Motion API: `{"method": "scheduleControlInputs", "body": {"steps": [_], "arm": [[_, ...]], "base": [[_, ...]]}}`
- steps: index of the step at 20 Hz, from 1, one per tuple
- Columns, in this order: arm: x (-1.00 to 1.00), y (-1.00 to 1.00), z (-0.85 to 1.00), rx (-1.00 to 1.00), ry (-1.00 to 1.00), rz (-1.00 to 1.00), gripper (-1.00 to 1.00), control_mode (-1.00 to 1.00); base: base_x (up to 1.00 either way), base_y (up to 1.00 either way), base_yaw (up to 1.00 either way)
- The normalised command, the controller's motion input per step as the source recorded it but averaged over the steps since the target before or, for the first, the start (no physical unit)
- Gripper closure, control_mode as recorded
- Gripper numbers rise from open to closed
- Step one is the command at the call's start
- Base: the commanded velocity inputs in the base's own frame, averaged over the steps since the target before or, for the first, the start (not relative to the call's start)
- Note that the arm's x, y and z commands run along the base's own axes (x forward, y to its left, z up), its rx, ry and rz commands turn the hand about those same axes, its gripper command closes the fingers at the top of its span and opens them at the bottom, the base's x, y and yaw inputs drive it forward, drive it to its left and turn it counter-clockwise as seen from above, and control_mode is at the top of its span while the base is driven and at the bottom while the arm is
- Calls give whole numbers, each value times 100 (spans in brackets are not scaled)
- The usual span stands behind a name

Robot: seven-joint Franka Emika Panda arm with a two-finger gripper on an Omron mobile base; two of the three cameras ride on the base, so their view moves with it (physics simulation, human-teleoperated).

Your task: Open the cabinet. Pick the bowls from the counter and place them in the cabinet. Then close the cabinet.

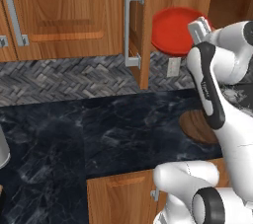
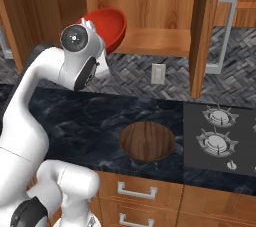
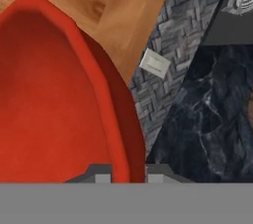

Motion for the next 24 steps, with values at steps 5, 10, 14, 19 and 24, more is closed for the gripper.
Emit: {"method": "scheduleControlInputs", "body": {"steps": [5, 10, 14, 19, 24], "arm": [[69, 3, 0, 0, -3, 0, 100, -100], [67, 15, -2, 2, -1, 1, 100, -100], [67, 22, -9, 5, 0, 0, 100, -100], [60, 27, -10, 7, 1, 1, 100, -100], [57, 25, -10, 10, 9, 2, 100, -100]], "base": [[0, 0, 0], [0, 0, 0], [0, 0, 0], [0, 0, 0], [0, 0, 0]]}}
